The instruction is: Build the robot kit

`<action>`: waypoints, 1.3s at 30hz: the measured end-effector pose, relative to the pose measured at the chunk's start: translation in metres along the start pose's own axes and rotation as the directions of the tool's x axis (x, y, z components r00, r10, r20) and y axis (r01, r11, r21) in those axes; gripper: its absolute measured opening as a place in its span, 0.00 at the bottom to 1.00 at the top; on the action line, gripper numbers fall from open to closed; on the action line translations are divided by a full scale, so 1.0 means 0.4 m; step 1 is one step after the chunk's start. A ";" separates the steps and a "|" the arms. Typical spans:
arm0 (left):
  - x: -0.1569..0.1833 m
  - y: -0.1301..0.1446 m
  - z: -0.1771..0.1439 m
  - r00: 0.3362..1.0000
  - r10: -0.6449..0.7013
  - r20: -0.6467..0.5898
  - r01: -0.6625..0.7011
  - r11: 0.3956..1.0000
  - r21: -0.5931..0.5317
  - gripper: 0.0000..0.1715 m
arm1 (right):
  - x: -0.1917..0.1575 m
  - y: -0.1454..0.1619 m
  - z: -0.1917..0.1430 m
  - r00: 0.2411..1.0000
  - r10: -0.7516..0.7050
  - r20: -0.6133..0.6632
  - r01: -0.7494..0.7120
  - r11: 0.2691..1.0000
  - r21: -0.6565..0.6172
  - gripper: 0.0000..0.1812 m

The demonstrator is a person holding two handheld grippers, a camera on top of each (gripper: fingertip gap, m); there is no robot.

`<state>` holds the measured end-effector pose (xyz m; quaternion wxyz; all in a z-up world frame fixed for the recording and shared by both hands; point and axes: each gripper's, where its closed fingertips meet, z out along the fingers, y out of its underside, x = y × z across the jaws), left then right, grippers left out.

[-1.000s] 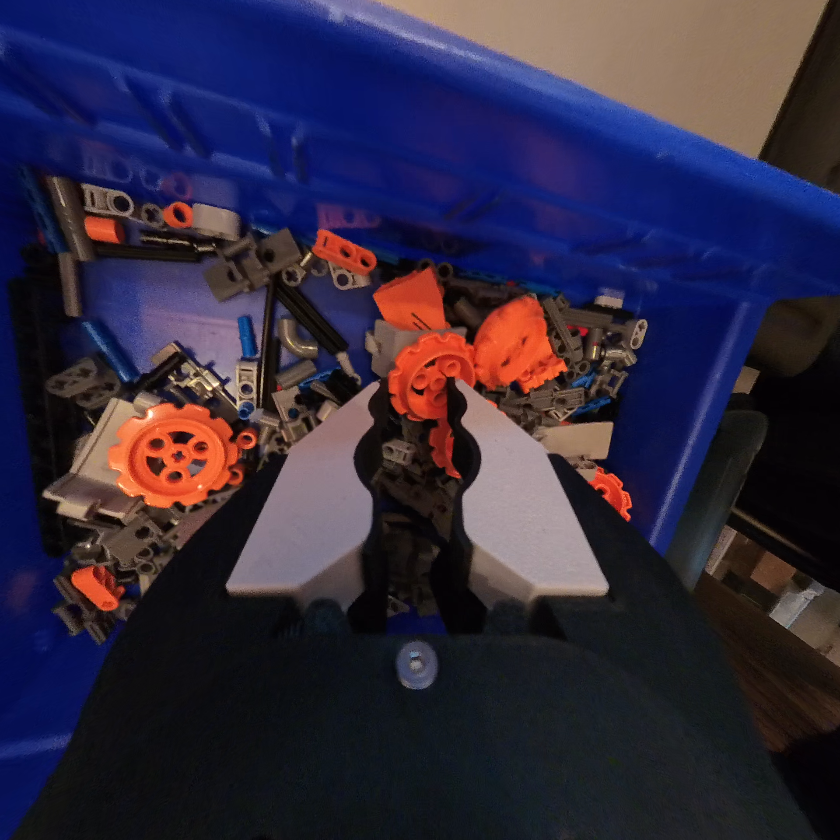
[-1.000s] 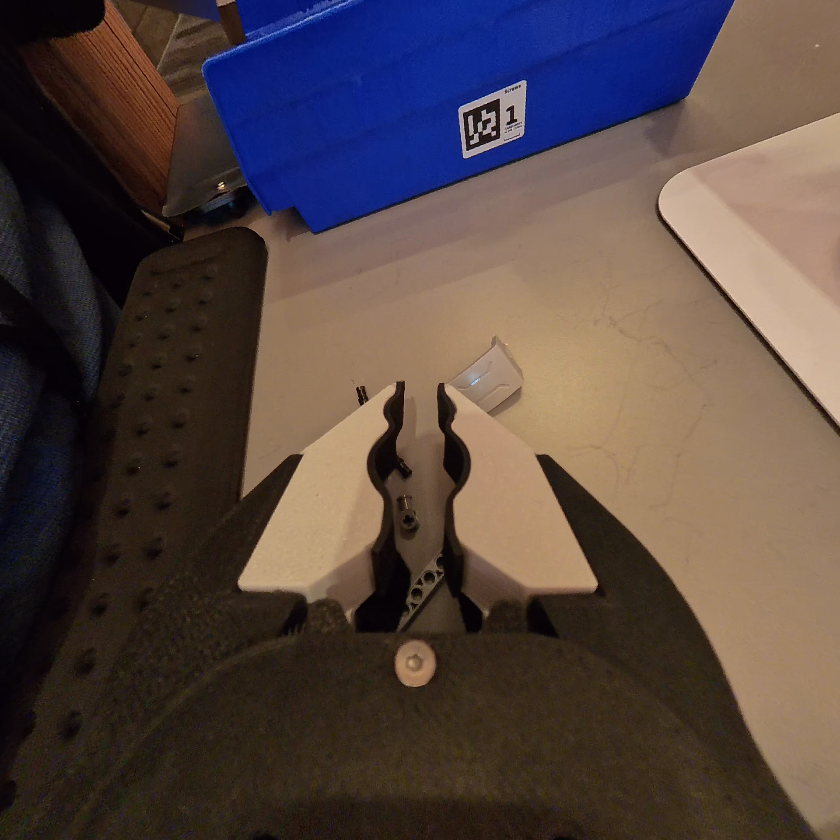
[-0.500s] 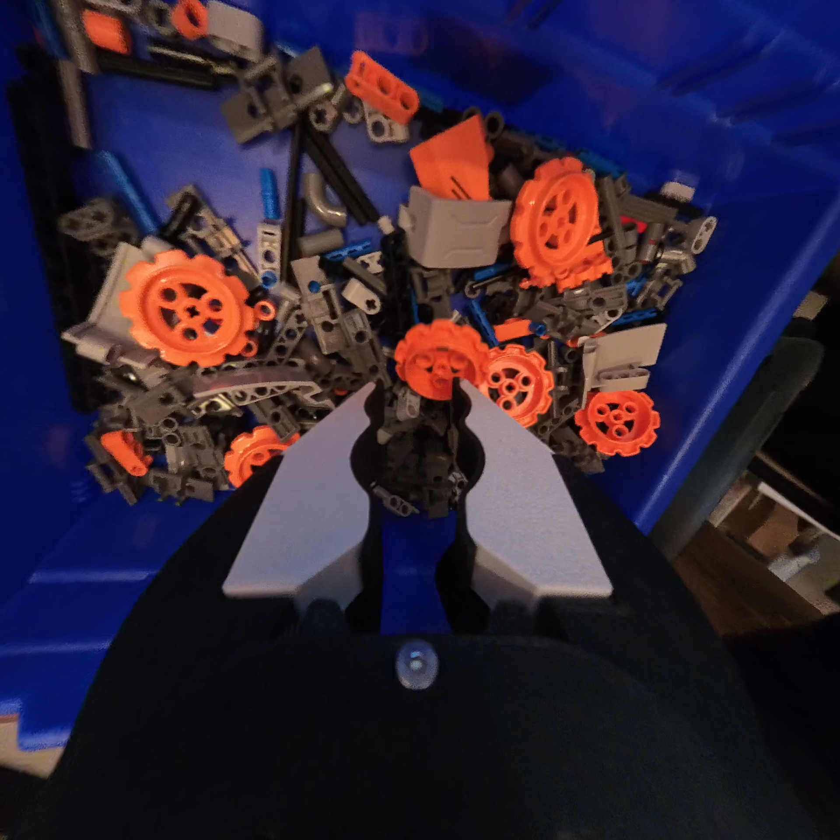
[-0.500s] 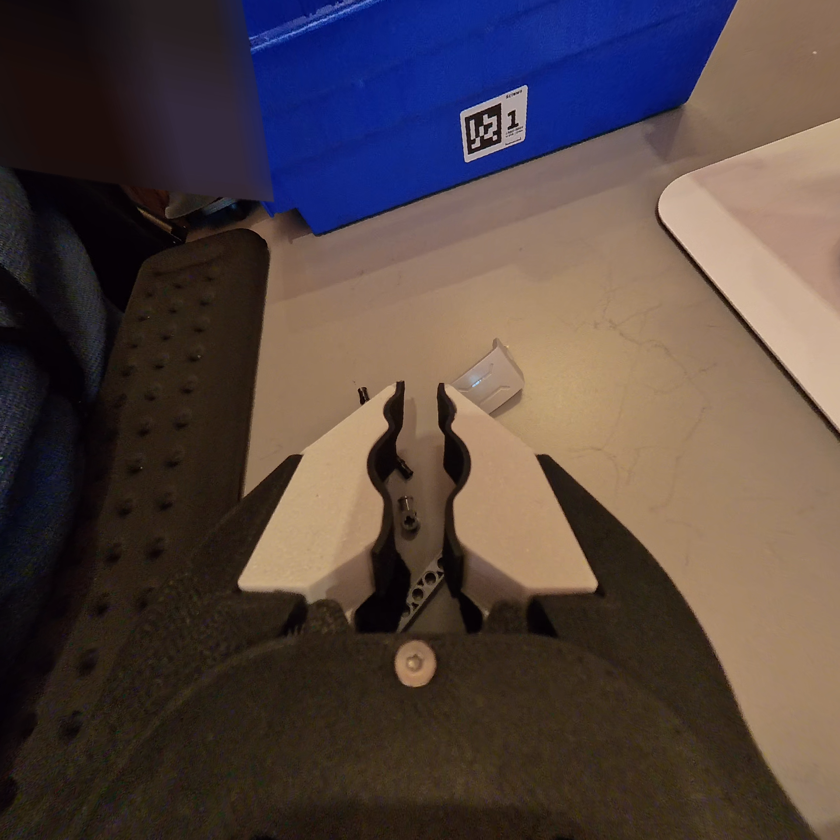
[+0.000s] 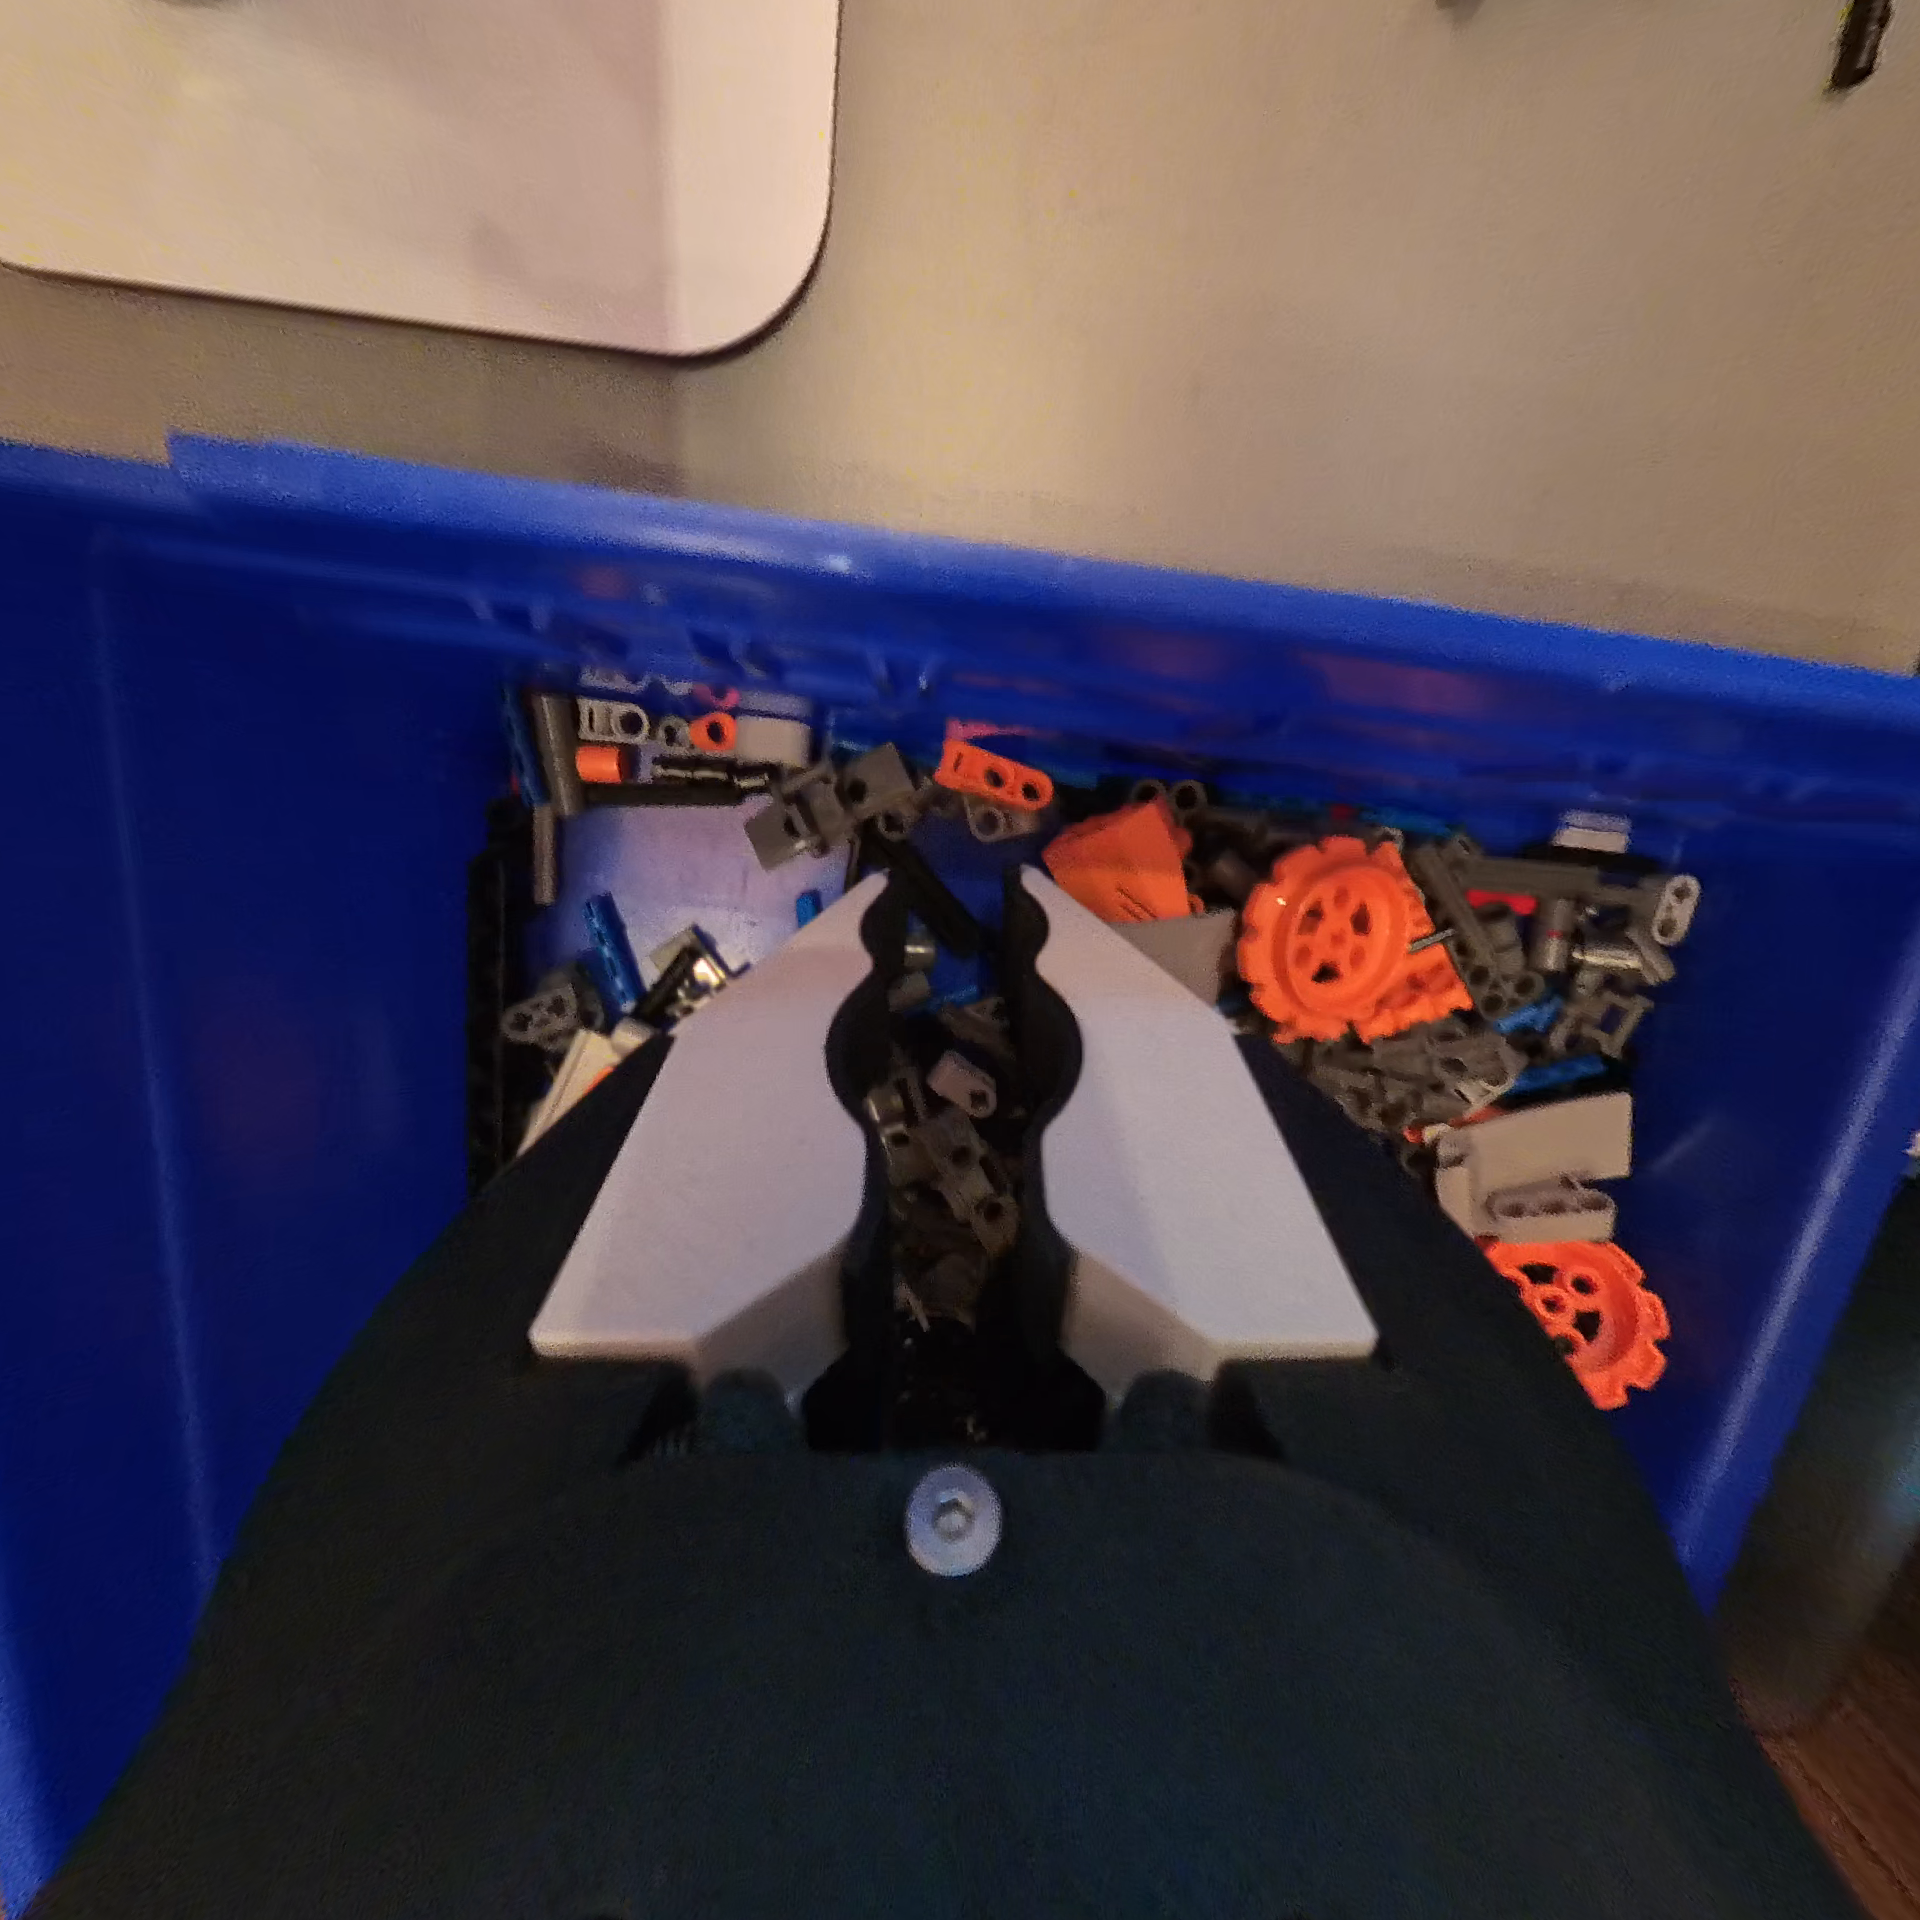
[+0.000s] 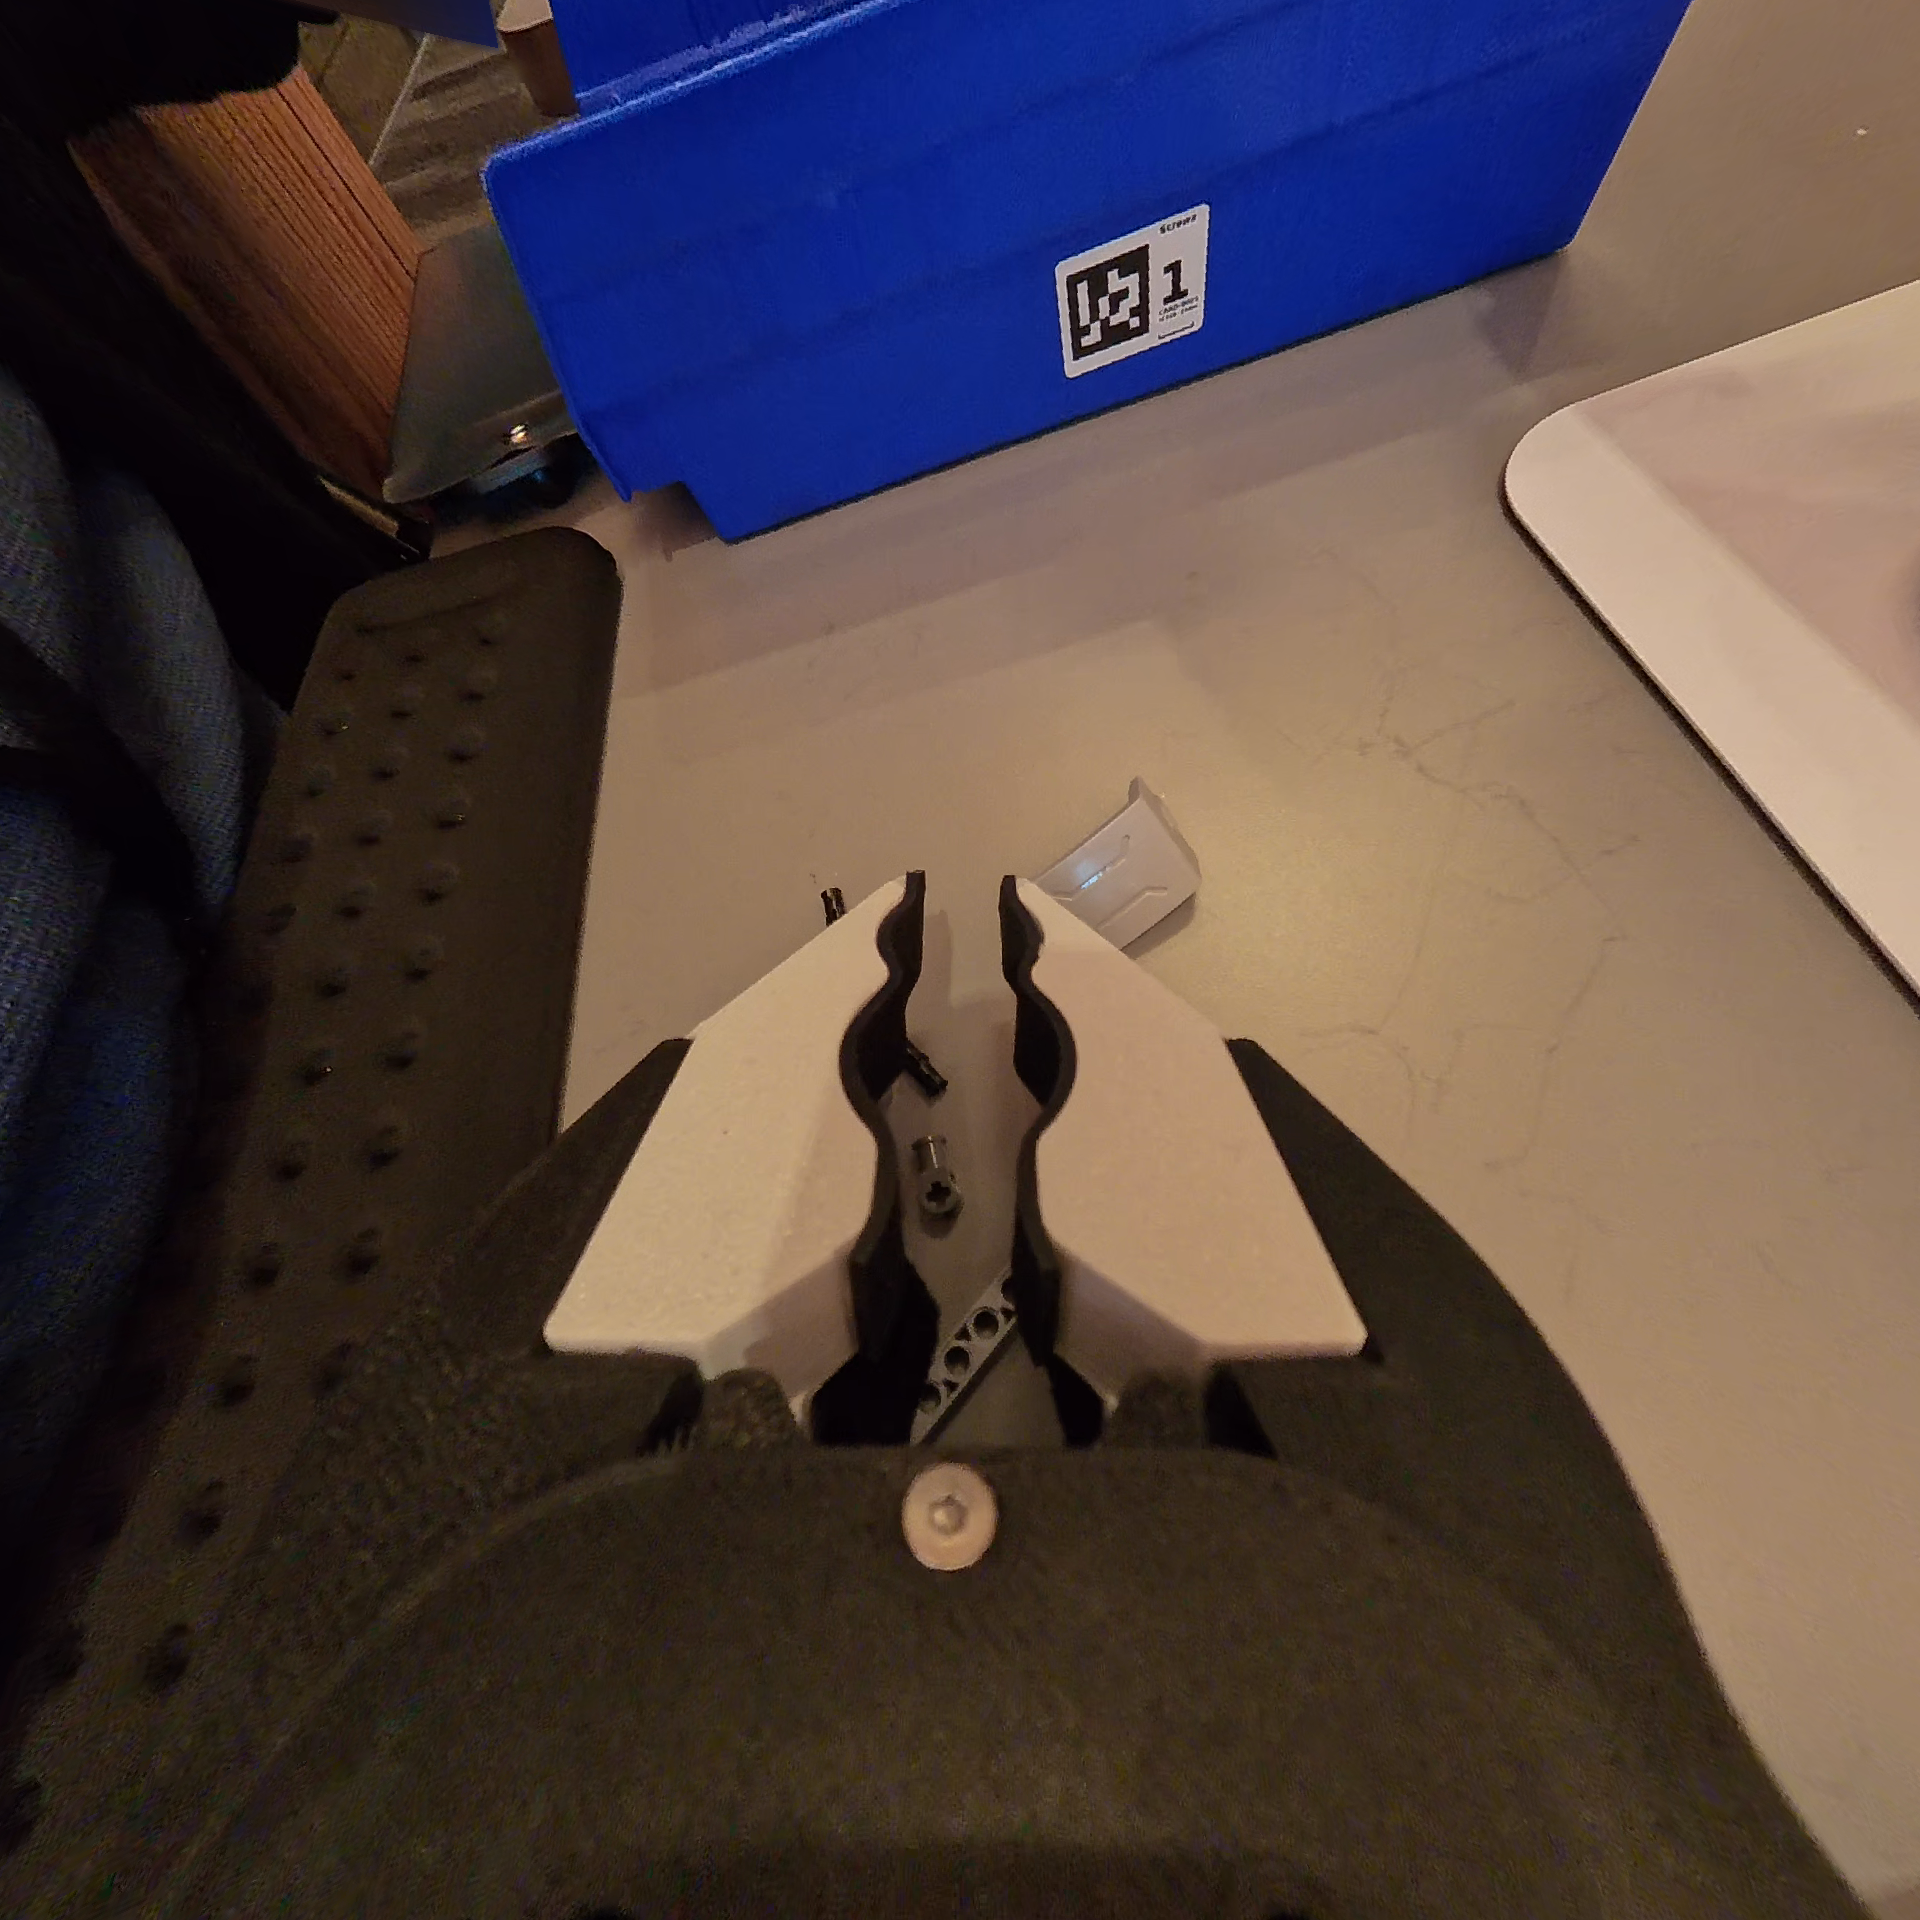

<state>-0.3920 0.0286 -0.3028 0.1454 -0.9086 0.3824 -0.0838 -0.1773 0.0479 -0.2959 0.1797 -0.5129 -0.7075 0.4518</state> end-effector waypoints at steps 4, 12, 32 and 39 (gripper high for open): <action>-0.008 0.002 0.028 1.000 0.016 0.003 -0.016 1.000 -0.023 0.09 | -0.001 -0.001 -0.001 1.000 -0.004 -0.001 0.004 1.000 0.000 0.06; -0.013 0.007 0.051 1.000 0.009 0.002 -0.009 1.000 -0.014 0.09 | -0.006 -0.005 -0.002 1.000 -0.014 0.000 0.014 1.000 0.003 0.06; -0.022 0.036 0.049 1.000 -0.024 0.017 0.024 0.999 -0.045 0.04 | -0.013 -0.015 -0.009 0.999 -0.033 -0.002 0.033 0.999 0.014 0.06; -0.015 0.057 0.021 0.999 -0.025 0.046 0.026 0.999 -0.035 0.04 | -0.013 -0.014 -0.007 0.999 -0.033 0.000 0.033 0.999 0.011 0.06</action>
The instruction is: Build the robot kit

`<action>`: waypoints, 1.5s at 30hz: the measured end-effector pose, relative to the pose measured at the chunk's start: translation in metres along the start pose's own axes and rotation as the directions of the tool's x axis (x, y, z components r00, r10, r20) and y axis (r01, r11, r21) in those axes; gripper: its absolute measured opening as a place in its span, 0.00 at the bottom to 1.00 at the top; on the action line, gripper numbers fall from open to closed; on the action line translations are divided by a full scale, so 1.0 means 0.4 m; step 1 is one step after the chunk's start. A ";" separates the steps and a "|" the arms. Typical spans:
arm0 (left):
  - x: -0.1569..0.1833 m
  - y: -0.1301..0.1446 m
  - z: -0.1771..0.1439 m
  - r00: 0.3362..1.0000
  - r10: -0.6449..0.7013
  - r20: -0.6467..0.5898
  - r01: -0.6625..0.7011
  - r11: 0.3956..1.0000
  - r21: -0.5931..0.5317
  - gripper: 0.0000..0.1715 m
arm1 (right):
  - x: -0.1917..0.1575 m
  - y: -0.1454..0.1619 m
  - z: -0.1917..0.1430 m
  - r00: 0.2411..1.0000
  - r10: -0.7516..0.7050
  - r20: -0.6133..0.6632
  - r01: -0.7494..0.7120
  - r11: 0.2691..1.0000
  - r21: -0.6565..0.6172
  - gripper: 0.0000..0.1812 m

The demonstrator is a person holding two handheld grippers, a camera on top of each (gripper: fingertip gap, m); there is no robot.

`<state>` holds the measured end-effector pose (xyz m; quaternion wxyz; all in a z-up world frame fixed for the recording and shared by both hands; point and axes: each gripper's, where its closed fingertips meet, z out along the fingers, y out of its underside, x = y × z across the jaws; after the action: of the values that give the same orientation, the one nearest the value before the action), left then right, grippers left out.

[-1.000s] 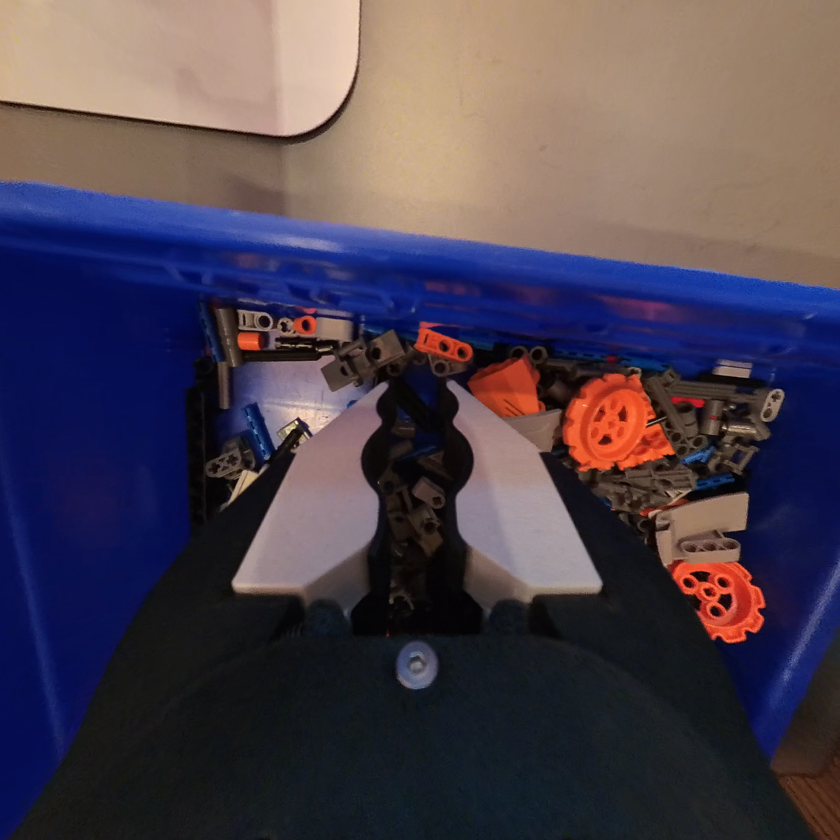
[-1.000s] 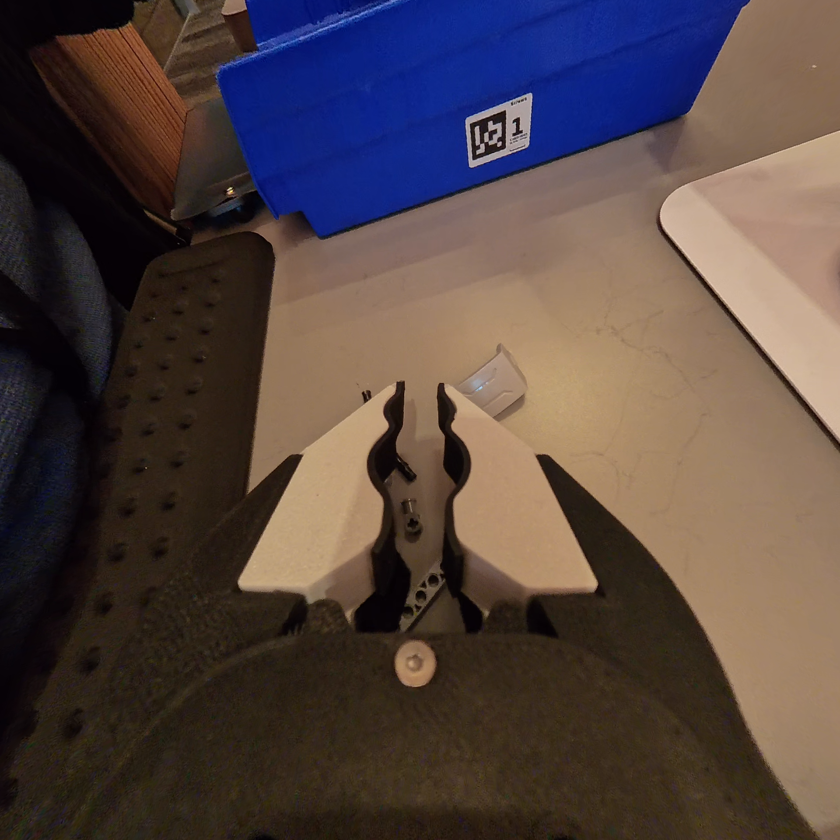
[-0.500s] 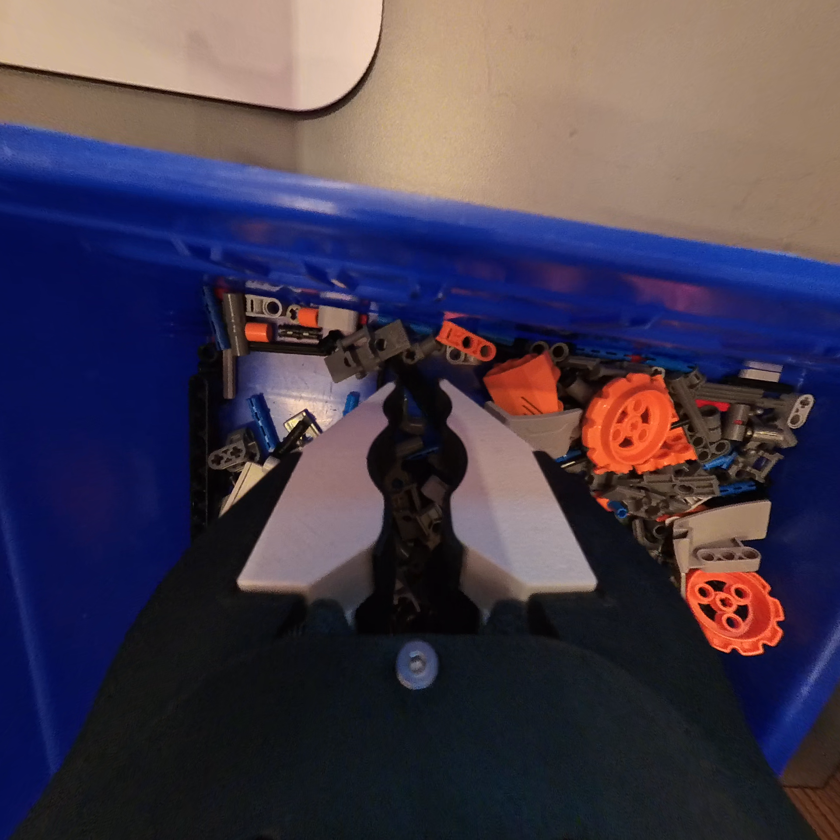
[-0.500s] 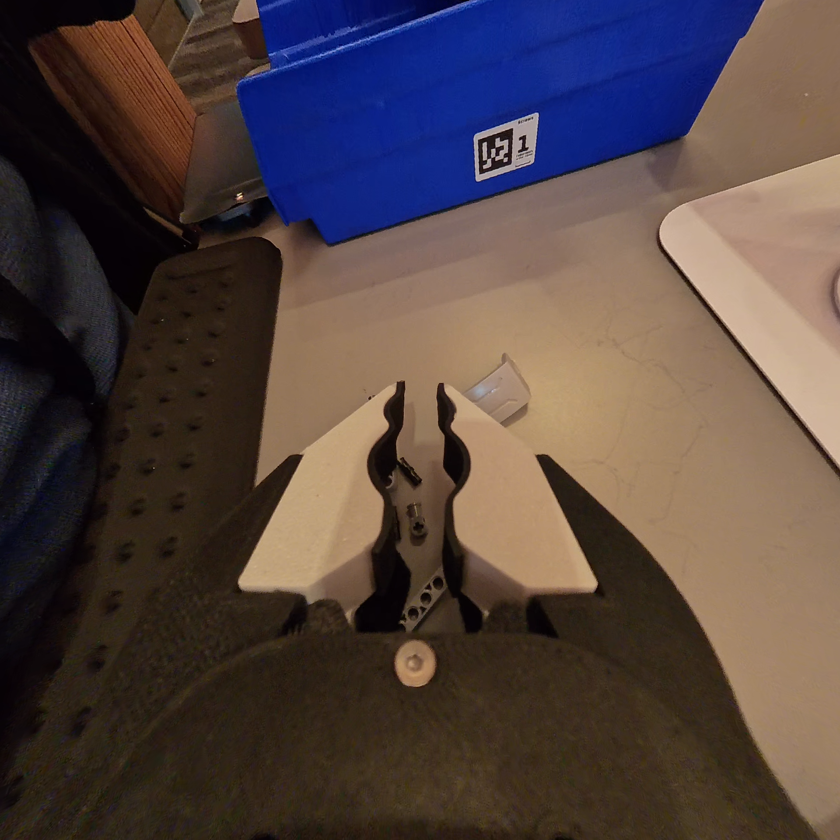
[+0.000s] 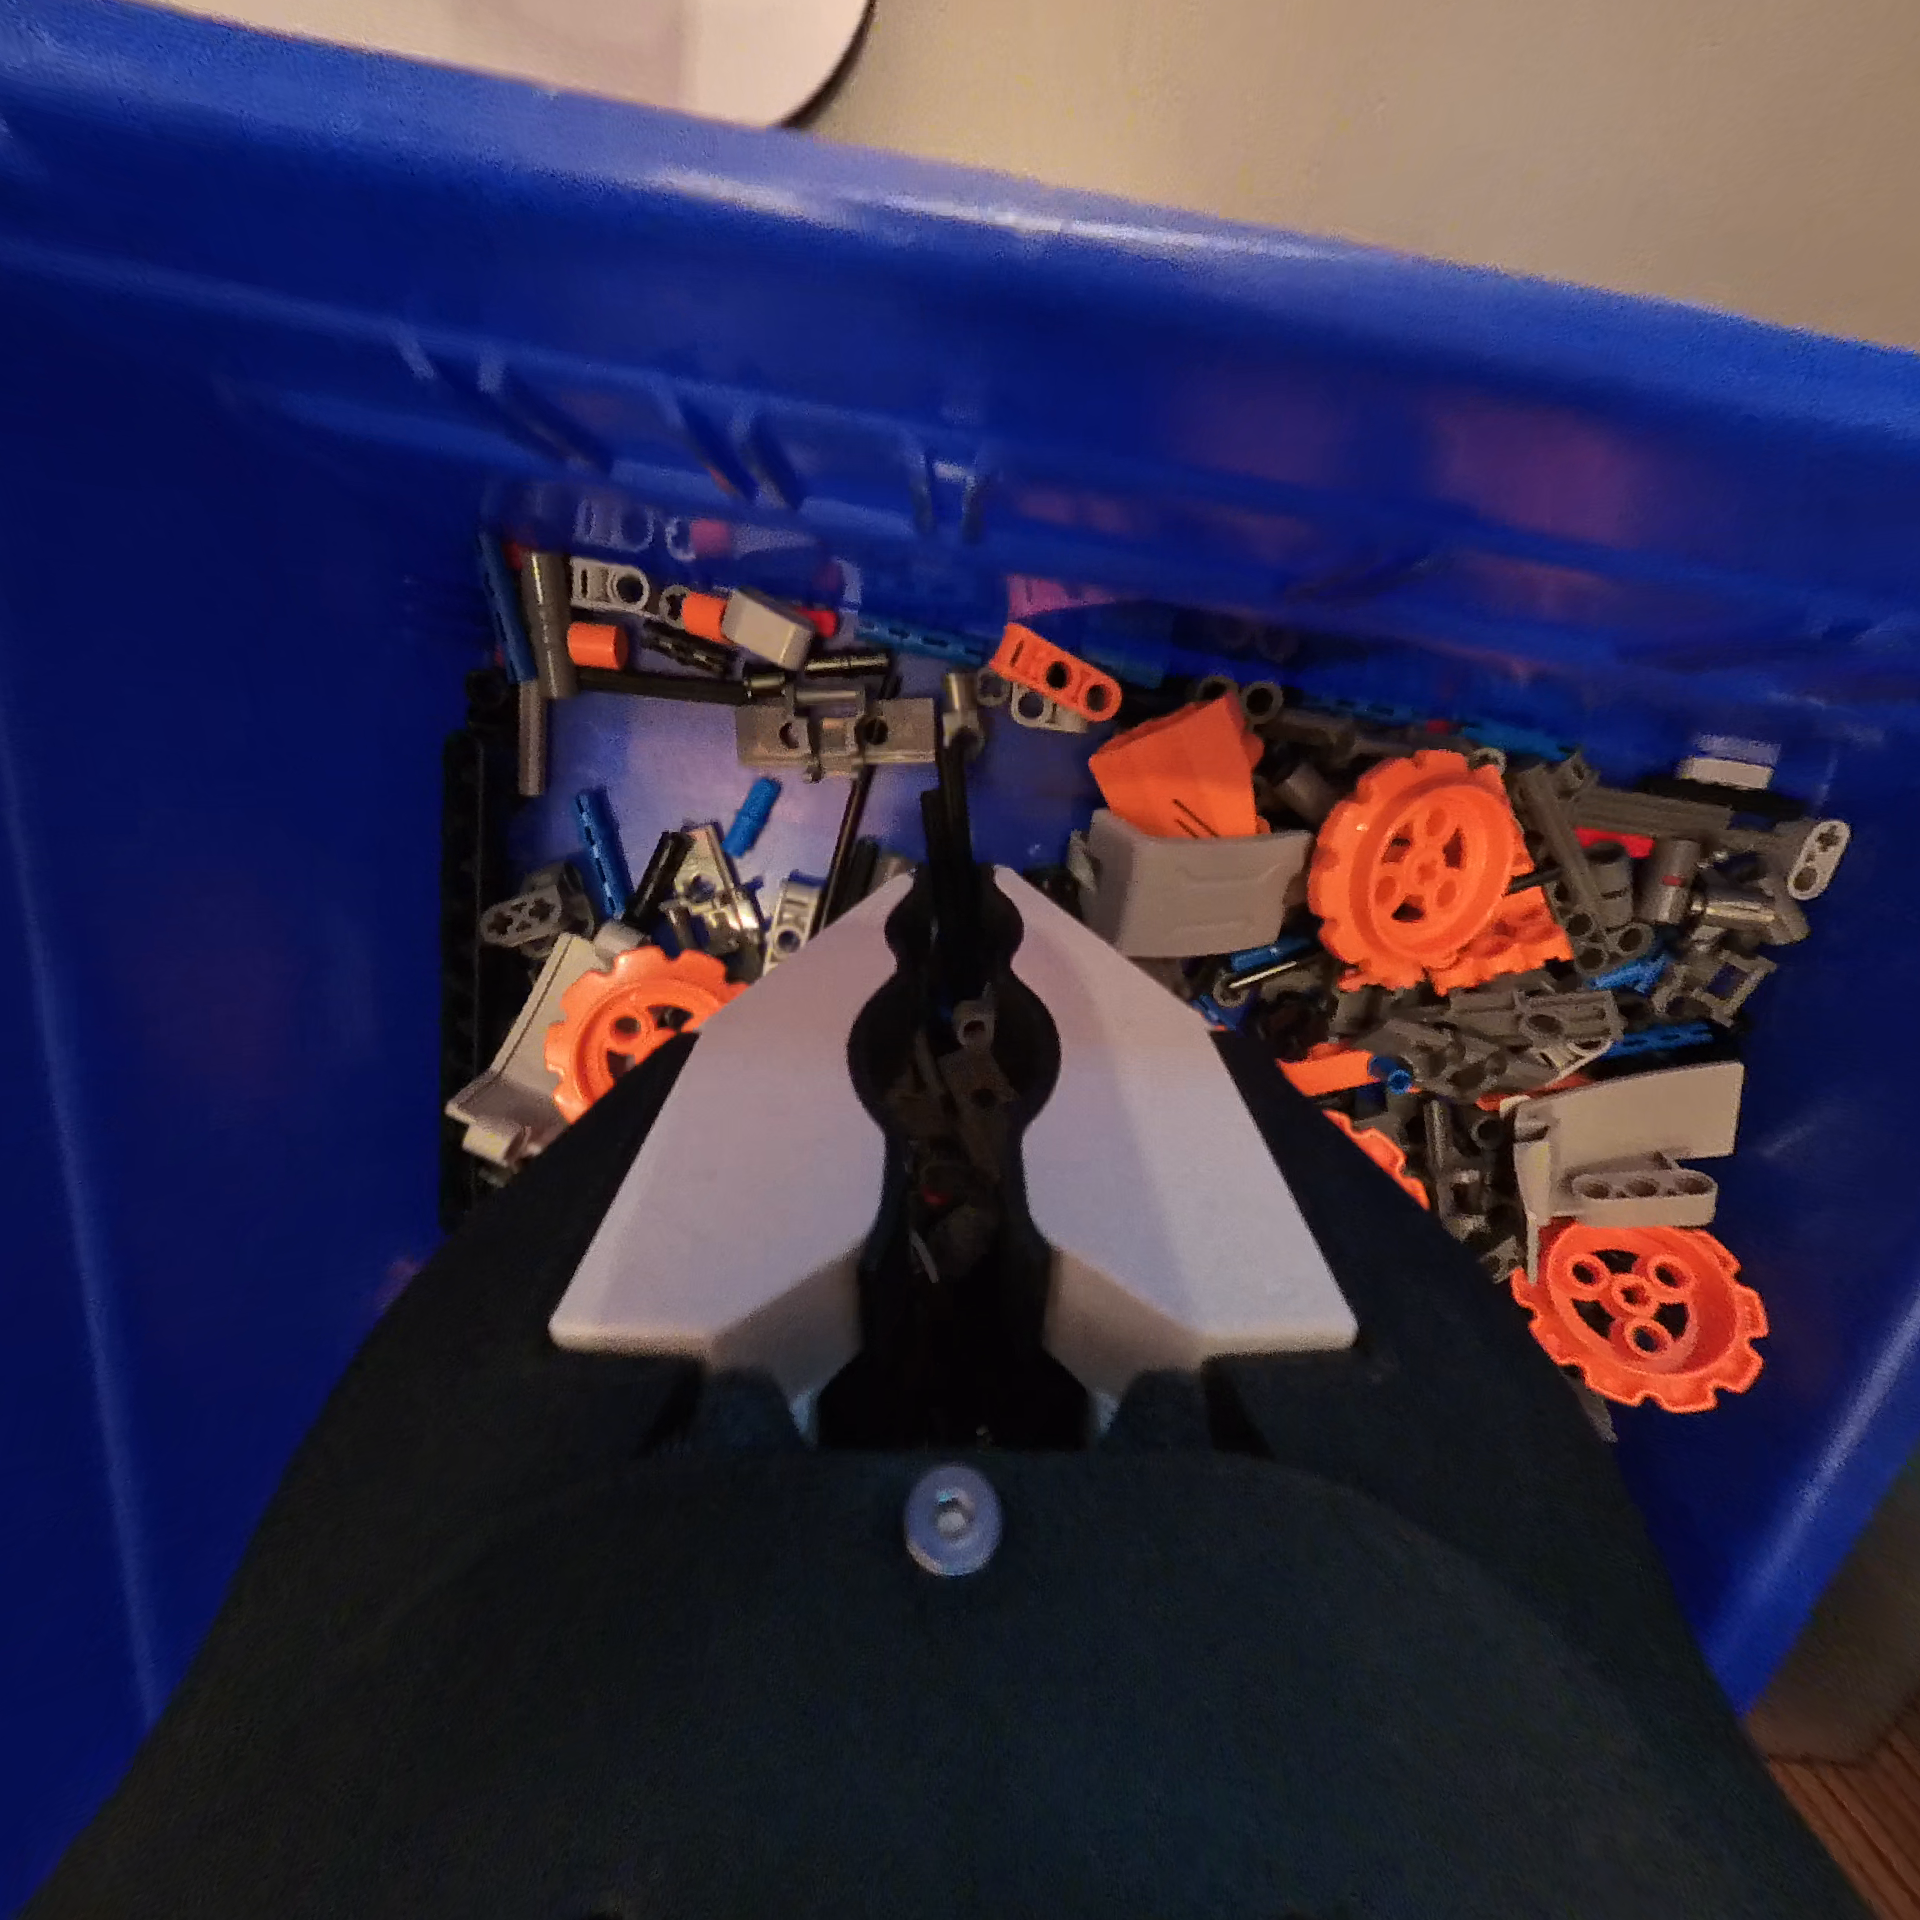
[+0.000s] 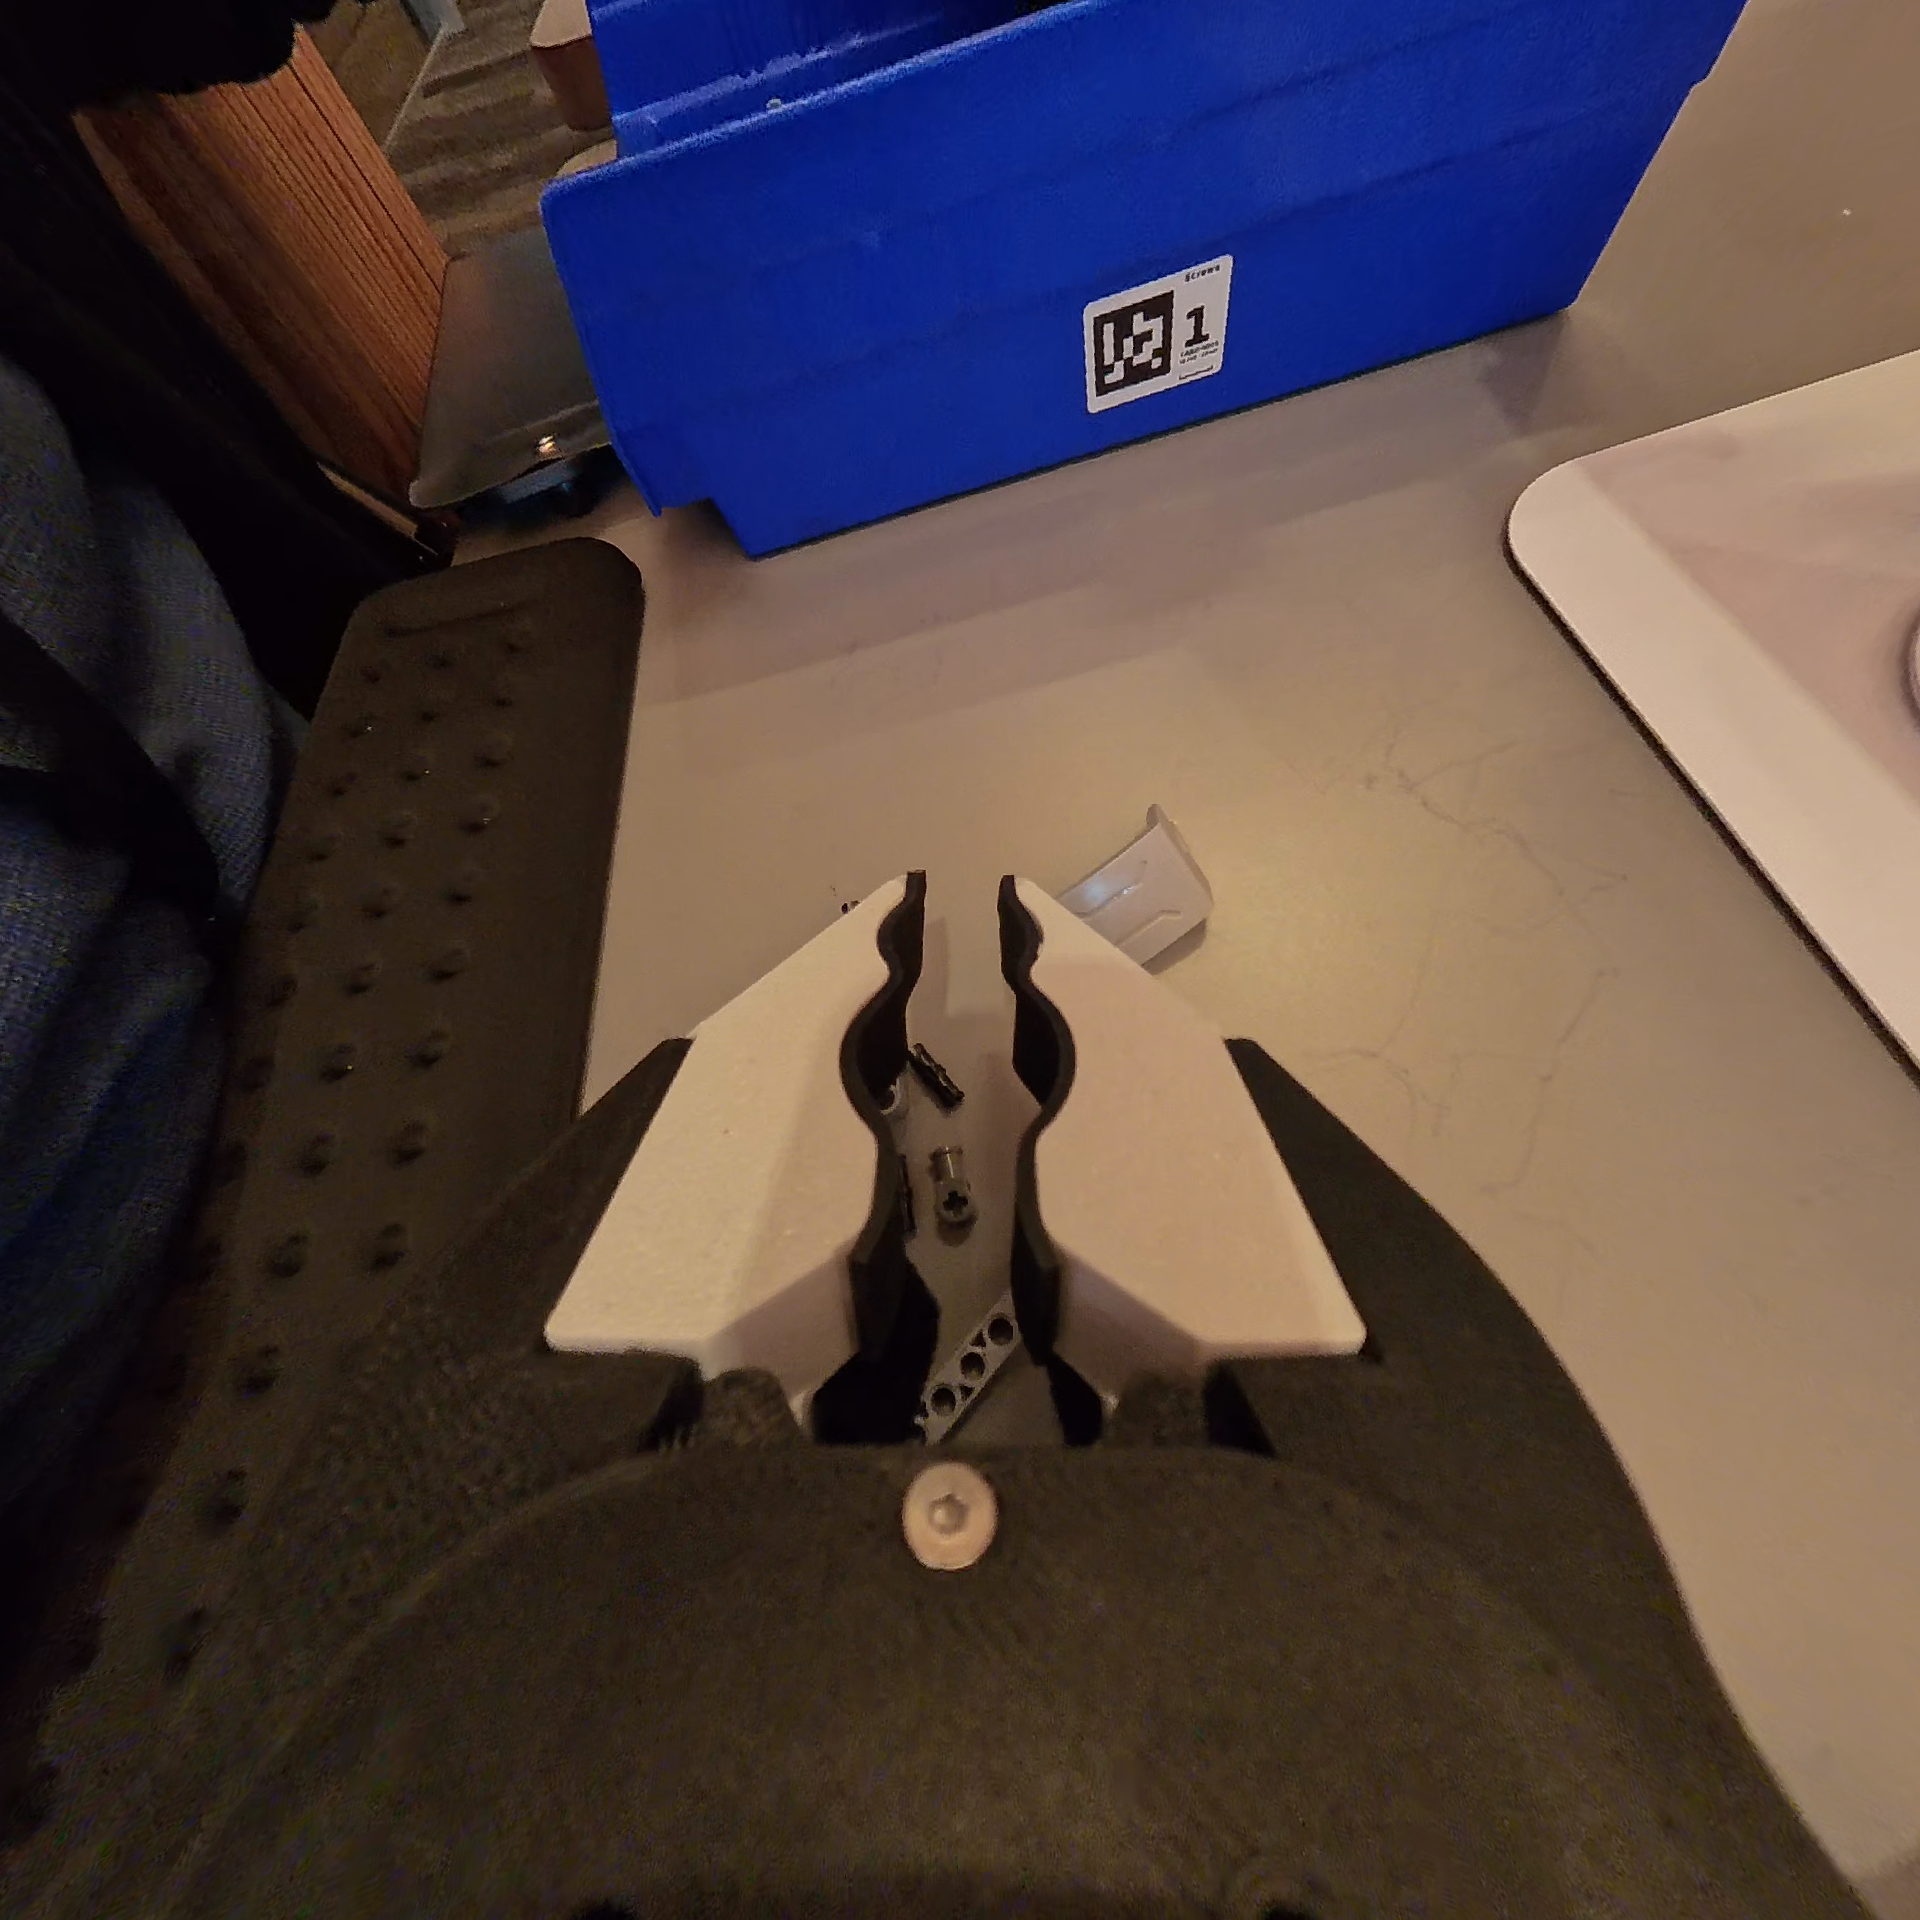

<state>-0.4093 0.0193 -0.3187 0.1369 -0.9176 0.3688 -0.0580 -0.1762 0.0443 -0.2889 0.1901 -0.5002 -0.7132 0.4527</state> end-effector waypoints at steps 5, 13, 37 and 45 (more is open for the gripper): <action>0.003 0.020 -0.016 1.000 0.004 0.014 -0.004 1.000 0.003 0.04 | 0.004 0.003 0.001 1.000 0.007 -0.002 -0.007 1.000 -0.002 0.06; -0.005 0.047 -0.064 0.999 0.009 0.039 -0.007 0.999 -0.051 0.04 | 0.004 0.007 0.003 1.000 0.008 0.000 -0.008 1.000 -0.007 0.06; 0.052 0.036 -0.105 0.997 -0.043 -0.066 0.039 0.997 -0.064 0.20 | 0.004 0.006 0.001 1.000 0.002 -0.007 -0.002 1.000 -0.006 0.06; 0.118 -0.023 -0.001 0.979 -0.061 -0.194 0.046 0.996 -0.081 0.24 | 0.007 0.011 0.004 1.000 0.010 -0.004 -0.010 1.000 -0.010 0.06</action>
<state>-0.3692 -0.0072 -0.3152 0.0631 -0.9215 0.3575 -0.1380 -0.1763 0.0463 -0.2939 0.1867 -0.5057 -0.7126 0.4490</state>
